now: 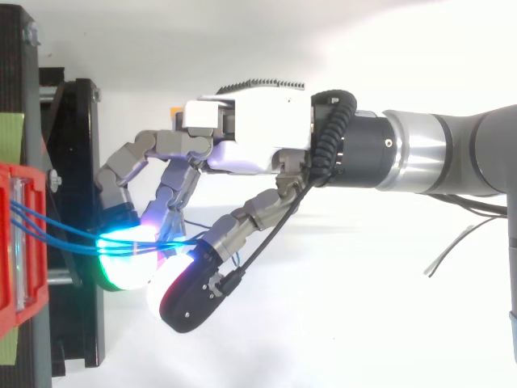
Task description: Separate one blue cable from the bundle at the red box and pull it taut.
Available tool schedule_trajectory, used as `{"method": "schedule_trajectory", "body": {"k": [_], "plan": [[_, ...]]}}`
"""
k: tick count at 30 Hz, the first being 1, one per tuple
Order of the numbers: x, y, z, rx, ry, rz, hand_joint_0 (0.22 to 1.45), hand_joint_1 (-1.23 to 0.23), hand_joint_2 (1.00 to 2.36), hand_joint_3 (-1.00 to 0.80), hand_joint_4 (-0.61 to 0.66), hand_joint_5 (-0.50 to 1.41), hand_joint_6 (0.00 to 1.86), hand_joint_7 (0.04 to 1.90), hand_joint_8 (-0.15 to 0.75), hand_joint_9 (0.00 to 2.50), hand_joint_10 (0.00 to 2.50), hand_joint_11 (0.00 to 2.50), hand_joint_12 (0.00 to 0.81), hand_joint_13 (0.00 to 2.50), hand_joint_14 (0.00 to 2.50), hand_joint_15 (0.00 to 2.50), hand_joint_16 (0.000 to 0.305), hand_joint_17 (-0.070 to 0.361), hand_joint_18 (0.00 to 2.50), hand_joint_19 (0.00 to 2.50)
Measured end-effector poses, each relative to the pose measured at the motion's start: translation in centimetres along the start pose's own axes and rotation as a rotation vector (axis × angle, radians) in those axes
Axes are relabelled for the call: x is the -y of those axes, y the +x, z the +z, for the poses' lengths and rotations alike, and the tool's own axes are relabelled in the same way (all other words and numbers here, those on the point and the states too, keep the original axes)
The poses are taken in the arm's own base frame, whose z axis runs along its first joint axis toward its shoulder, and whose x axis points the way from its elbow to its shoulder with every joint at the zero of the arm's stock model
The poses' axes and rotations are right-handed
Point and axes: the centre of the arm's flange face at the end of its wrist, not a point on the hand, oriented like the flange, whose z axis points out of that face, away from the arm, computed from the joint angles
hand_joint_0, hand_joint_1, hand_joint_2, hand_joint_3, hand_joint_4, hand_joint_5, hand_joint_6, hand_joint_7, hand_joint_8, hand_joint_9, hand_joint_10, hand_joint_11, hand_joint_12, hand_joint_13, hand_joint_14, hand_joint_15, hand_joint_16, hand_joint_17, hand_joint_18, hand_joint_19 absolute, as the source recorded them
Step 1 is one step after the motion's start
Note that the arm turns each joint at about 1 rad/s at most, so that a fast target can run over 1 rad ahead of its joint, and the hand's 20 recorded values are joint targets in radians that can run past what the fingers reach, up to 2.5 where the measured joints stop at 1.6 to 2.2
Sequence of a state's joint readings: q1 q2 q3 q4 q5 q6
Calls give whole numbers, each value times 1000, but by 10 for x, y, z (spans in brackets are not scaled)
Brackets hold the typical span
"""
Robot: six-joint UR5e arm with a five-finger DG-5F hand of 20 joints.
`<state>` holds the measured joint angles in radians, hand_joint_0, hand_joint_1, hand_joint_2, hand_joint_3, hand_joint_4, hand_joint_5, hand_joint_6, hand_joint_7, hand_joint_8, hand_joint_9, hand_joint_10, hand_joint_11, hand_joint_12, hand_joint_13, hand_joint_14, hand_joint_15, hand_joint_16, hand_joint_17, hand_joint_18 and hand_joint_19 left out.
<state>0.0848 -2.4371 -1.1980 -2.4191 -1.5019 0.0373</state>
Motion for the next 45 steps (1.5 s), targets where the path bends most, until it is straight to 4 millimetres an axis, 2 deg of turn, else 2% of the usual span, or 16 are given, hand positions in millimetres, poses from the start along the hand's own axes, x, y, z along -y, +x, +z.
{"method": "schedule_trajectory", "body": {"k": [4, 5, 6, 8, 10, 13, 19, 25, 27, 29, 31, 34, 37, 38, 39, 45], "plan": [[0, 0, 0, 0, -2, 0, 536, -788, 1000, -500, 180, -160, 889, 1069, 405, 1080, 13, 1025, 442, 1181, 24, 802, 53, 120, 1132, 734], [0, 0, 0, 0, -3, 0, 528, -739, 1000, -500, 187, -160, 885, 1056, 411, 1087, 13, 1030, 446, 1185, 23, 798, 54, 122, 1137, 732], [0, 0, 0, 0, -3, 0, 524, -609, 1000, -500, 186, -159, 882, 1033, 412, 1094, 13, 1026, 453, 1196, 21, 786, 55, 123, 1146, 747], [0, 1, 0, 0, -2, 0, 558, -475, 1000, -500, 174, -154, 871, 1042, 400, 1119, 13, 995, 440, 1204, 23, 801, 53, 120, 1147, 775], [0, 1, 0, 0, -3, 0, 606, -416, 1000, -500, 157, -148, 863, 1065, 397, 1146, 17, 993, 437, 1223, 21, 807, 52, 117, 1141, 793], [-1, 1, 1, 0, -5, 0, 632, -457, 1000, -496, 145, -144, 858, 1068, 398, 1154, 16, 1004, 437, 1224, 23, 807, 52, 118, 1146, 805], [-1, 1, 1, 1, -8, 0, 617, -655, 1013, -333, 167, -154, 857, 1078, 396, 1134, 14, 1027, 442, 1219, 23, 824, 53, 120, 1155, 805], [-2, 1, 2, 1, -10, -1, 659, -786, 1012, -349, 146, -161, 867, 1115, 396, 1111, 14, 1057, 437, 1210, 23, 812, 53, 119, 1159, 783], [-3, 1, 3, 2, -13, -2, 707, -848, 1012, -360, 93, -163, 866, 1213, 403, 1105, 14, 1073, 433, 1203, 24, 809, 52, 116, 1155, 755], [-5, 1, 4, 2, -15, -4, 764, -892, 1001, -480, 13, -167, 886, 1196, 362, 1114, 13, 1064, 424, 1200, 25, 821, 50, 113, 1148, 735], [-7, 1, 6, 1, -19, -5, 776, -895, 1000, -500, -19, -166, 893, 1142, 353, 1127, 15, 1063, 420, 1202, 23, 812, 49, 111, 1137, 727], [-8, 1, 7, 1, -21, -5, 731, -909, 1000, -500, 22, -161, 894, 1114, 352, 1138, 16, 1072, 416, 1195, 26, 814, 49, 110, 1132, 726], [-9, 1, 8, -1, -22, -10, 595, -893, 1000, -500, 113, -140, 890, 1152, 376, 1180, 16, 1082, 420, 1202, 27, 836, 48, 109, 1132, 752], [-9, 1, 8, -1, -22, -12, 490, -856, 1000, -500, 137, -131, 888, 1132, 403, 1222, 14, 1064, 454, 1245, 24, 824, 54, 121, 1193, 743], [-9, 1, 8, -2, -22, -14, 450, -835, 1000, -500, 142, -127, 888, 1112, 424, 1242, 13, 1065, 470, 1265, 21, 818, 58, 129, 1235, 727], [-9, 2, 8, -4, -21, -17, 428, -661, 1000, -500, 155, -112, 869, 1078, 443, 1279, 13, 1029, 488, 1311, 22, 817, 62, 139, 1289, 720]]}}
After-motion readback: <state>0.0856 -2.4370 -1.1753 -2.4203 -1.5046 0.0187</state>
